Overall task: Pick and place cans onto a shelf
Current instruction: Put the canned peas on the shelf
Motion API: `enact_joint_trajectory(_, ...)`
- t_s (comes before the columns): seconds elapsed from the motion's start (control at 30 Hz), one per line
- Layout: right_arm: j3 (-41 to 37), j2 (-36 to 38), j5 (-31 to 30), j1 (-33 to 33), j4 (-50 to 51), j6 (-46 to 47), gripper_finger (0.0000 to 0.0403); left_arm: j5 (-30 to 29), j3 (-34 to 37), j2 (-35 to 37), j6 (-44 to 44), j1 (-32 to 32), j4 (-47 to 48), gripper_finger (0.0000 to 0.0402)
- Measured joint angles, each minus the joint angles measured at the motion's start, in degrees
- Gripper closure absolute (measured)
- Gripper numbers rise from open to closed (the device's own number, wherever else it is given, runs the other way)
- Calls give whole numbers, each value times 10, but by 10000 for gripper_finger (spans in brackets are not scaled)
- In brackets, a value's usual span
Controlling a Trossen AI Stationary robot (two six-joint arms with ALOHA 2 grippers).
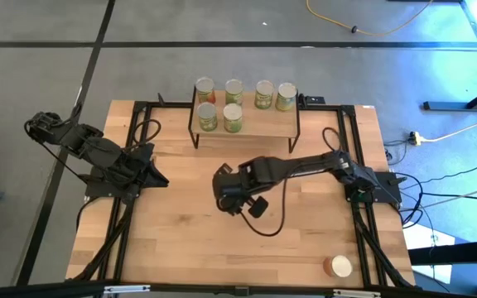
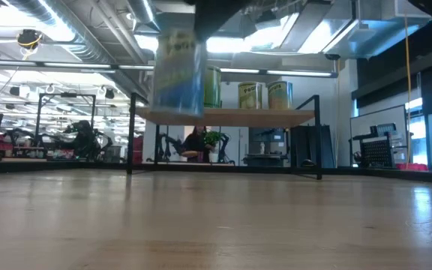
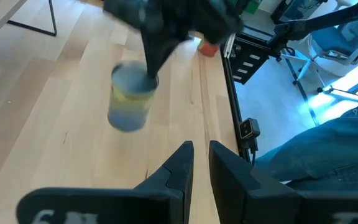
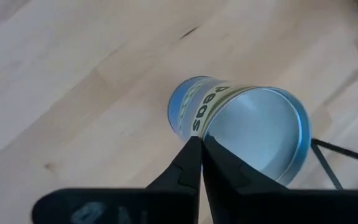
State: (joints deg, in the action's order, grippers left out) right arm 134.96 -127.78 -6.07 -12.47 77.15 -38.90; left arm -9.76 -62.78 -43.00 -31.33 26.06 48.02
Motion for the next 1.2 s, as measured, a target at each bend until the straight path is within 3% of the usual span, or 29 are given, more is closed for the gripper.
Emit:
enact_joint_trajectory(0.23,0,59,-59,5,57,65,387,0,0,0,0,0,0,358)
enact_joint_trajectory(0.67,1,152,-97,77,108,134,387,0,0,0,0,0,0,358)
enact_joint_trajectory(1.03,0,162,-98,174,126,125,386,-17,0,0,0,-1,0,358)
enact_joint_trajectory(1.2,0,162,-42,226,125,101,386,-18,0,0,0,-1,0,358)
